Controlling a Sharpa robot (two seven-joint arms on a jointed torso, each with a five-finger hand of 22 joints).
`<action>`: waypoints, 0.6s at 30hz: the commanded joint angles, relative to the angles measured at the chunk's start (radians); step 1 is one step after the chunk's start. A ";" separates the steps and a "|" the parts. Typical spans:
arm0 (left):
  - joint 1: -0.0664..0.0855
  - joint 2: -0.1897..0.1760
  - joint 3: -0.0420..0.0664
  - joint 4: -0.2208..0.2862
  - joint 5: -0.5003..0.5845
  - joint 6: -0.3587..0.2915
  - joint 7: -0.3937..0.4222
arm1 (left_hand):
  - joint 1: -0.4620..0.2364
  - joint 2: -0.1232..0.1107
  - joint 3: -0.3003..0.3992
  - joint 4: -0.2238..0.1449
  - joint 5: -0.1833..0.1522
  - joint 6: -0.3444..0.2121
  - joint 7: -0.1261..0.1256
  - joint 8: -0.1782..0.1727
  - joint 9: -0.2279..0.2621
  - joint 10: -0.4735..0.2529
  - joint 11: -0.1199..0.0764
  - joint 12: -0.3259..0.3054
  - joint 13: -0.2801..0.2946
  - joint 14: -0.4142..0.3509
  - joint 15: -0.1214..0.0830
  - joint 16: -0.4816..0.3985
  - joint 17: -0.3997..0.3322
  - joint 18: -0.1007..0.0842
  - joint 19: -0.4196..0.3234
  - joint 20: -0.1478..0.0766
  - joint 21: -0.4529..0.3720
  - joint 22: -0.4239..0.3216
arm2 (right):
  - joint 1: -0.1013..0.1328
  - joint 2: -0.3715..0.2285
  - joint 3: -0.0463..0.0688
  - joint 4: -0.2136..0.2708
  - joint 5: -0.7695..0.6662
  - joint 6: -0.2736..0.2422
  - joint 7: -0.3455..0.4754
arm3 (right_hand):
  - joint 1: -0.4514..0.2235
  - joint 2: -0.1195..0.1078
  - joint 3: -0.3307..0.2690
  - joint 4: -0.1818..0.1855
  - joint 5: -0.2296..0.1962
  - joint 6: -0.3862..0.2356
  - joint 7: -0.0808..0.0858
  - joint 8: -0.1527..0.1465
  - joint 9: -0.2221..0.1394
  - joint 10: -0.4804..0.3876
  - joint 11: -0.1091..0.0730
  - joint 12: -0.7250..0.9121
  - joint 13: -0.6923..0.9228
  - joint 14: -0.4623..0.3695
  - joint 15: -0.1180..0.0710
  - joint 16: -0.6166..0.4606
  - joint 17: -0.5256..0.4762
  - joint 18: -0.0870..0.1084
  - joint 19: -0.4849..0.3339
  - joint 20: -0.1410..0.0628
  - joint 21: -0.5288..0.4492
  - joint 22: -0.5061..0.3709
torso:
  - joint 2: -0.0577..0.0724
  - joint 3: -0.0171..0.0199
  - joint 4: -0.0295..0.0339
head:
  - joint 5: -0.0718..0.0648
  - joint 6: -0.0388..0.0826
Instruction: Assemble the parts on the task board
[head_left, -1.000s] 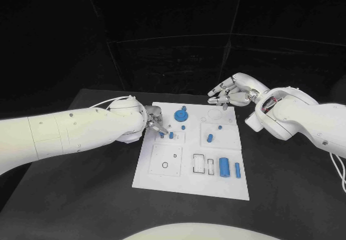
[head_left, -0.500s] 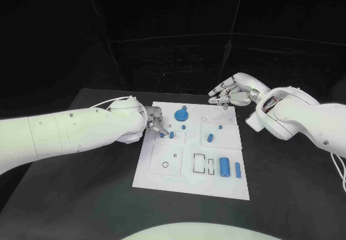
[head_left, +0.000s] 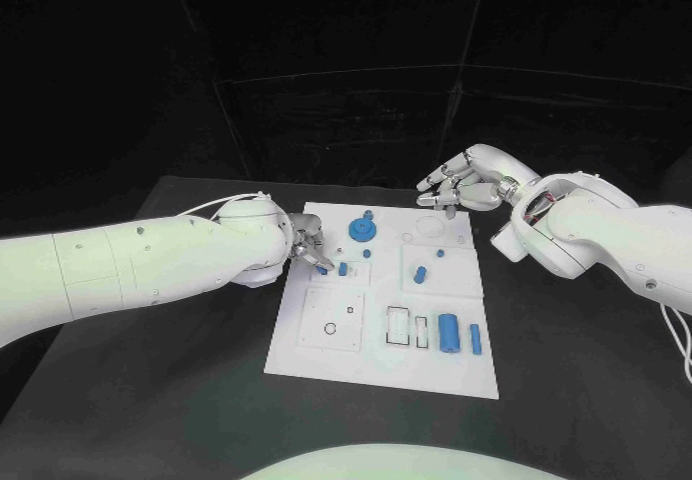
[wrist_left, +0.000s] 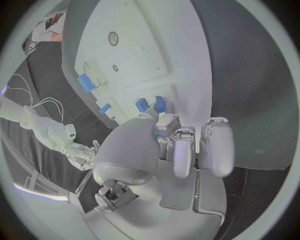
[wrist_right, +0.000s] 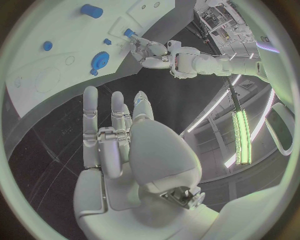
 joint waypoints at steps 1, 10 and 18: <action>-0.003 0.001 -0.003 0.004 -0.004 0.025 -0.010 | 0.008 0.000 0.036 -0.032 0.005 0.011 -0.012 0.004 0.013 0.003 -0.001 0.003 0.001 0.106 -0.005 0.003 0.263 0.008 0.003 -0.006 0.005 0.037 | 0.002 0.000 0.000 0.001 -0.003 0.004 0.004 | 0.001 0.007 0.000 0.004 -0.003 -0.009 0.001 0.001 0.001 0.002 0.002 0.004 0.001 0.107 0.005 0.002 0.263 0.003 0.009 0.001 -0.005 0.001 | -0.001 0.0002 -0.0007 | 0.004 0.000; -0.003 0.002 -0.004 0.001 0.000 0.025 -0.009 | -0.007 -0.008 0.030 -0.025 0.005 0.017 -0.011 0.008 0.015 0.007 -0.001 0.008 0.006 0.106 -0.006 0.003 0.263 0.008 0.004 -0.007 0.006 0.039 | 0.002 0.000 0.000 0.001 -0.003 0.004 0.004 | 0.000 0.006 -0.002 0.005 -0.004 -0.010 0.001 0.002 0.001 0.001 0.002 0.004 0.001 0.107 0.006 0.002 0.263 0.003 0.009 0.001 -0.006 0.001 | 0.000 0.0007 0.0001 | 0.005 -0.001; -0.003 0.008 -0.004 -0.004 0.010 0.031 -0.011 | -0.081 -0.045 -0.023 0.015 0.005 0.032 -0.011 0.021 0.022 0.013 0.000 0.011 0.008 0.106 -0.006 0.003 0.263 0.007 0.005 -0.008 0.006 0.041 | 0.002 0.000 0.000 0.002 -0.003 0.002 0.005 | 0.000 0.007 -0.002 0.005 -0.004 -0.010 0.001 0.002 0.001 0.001 0.002 0.004 0.001 0.107 0.006 0.002 0.263 0.003 0.009 0.001 -0.006 0.001 | 0.000 0.0006 -0.0016 | 0.004 -0.002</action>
